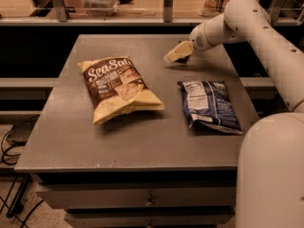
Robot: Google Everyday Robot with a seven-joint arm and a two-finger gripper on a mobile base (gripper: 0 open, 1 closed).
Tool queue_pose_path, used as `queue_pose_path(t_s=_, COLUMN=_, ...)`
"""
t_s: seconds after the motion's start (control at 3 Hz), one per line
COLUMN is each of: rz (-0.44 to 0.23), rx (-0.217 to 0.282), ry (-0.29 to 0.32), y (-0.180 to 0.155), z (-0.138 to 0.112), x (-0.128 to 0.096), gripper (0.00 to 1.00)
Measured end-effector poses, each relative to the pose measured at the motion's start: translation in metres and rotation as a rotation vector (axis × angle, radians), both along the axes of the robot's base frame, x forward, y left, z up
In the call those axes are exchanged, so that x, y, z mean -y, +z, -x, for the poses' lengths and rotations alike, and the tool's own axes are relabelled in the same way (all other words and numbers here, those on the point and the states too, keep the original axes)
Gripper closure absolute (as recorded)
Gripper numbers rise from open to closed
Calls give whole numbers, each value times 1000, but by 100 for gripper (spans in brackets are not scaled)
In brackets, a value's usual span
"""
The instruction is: Pick rxbar chocolate
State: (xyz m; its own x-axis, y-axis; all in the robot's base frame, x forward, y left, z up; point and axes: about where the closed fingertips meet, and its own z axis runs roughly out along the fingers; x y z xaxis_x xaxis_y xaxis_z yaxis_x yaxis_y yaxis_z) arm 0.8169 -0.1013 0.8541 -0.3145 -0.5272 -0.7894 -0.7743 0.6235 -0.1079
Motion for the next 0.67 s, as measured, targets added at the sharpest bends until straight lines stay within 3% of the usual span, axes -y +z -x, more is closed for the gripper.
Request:
queue_pose_path(t_s=0.33, rz=16, rx=-46, ry=-40, y=-22, z=-9, x=14, gripper=18)
queue_pose_path(t_s=0.67, rz=19, rx=-59, ry=-60, y=-28, z=-12, x=23, gripper=41)
